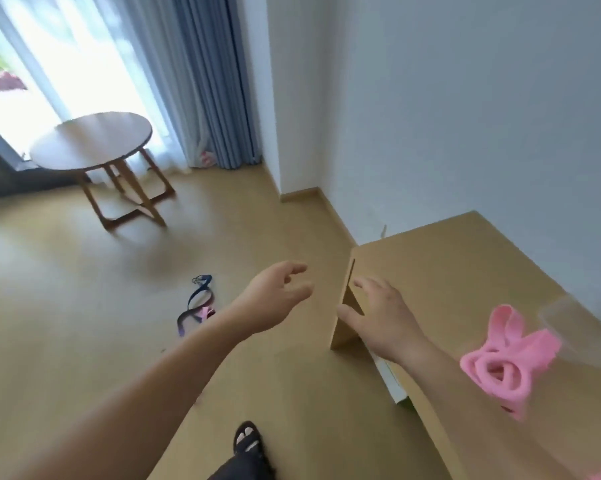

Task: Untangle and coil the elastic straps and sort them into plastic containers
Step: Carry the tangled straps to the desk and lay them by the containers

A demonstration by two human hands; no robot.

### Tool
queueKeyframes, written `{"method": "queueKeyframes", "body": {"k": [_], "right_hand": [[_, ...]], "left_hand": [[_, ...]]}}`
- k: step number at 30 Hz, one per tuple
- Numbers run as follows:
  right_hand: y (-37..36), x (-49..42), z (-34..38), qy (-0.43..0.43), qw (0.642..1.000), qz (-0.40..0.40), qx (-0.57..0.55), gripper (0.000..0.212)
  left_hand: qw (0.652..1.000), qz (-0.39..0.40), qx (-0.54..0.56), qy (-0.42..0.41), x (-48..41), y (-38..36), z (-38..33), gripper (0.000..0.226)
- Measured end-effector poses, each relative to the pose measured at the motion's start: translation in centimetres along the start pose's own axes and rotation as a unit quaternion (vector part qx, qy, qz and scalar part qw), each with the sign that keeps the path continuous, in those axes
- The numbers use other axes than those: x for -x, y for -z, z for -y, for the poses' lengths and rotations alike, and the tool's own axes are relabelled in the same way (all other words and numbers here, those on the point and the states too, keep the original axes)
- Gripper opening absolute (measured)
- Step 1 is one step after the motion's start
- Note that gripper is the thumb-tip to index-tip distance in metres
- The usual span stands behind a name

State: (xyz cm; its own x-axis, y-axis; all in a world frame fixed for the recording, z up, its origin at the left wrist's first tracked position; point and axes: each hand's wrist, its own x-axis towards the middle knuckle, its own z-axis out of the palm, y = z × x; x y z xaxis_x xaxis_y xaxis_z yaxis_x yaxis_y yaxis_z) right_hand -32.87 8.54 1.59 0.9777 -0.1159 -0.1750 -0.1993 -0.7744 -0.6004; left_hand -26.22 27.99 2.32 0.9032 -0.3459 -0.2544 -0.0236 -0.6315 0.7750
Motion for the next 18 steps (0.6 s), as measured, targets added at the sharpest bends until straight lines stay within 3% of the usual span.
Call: {"method": "queueKeyframes", "body": {"k": [3, 10, 13, 18], "right_hand": [[-2.9, -0.5, 5.3, 0.063, 0.997, 0.038, 0.001, 0.063], [-11.0, -3.3, 16.1, 0.145, 0.98, 0.134, 0.034, 0.057], [-14.7, -5.3, 20.3, 0.158, 0.972, 0.167, 0.044, 0.056], [-19.7, -9.1, 24.4, 0.146, 0.963, 0.22, 0.047, 0.056]], "left_hand": [[0.99, -0.046, 0.125, 0.053, 3.3, 4.1, 4.7, 0.038], [0.942, -0.14, 0.269, 0.141, 8.2, 12.4, 15.8, 0.022], [0.919, -0.176, 0.31, 0.17, 9.0, 16.1, 20.3, 0.009], [0.892, -0.233, 0.322, 0.215, 8.0, 21.0, 26.2, 0.013]]}}
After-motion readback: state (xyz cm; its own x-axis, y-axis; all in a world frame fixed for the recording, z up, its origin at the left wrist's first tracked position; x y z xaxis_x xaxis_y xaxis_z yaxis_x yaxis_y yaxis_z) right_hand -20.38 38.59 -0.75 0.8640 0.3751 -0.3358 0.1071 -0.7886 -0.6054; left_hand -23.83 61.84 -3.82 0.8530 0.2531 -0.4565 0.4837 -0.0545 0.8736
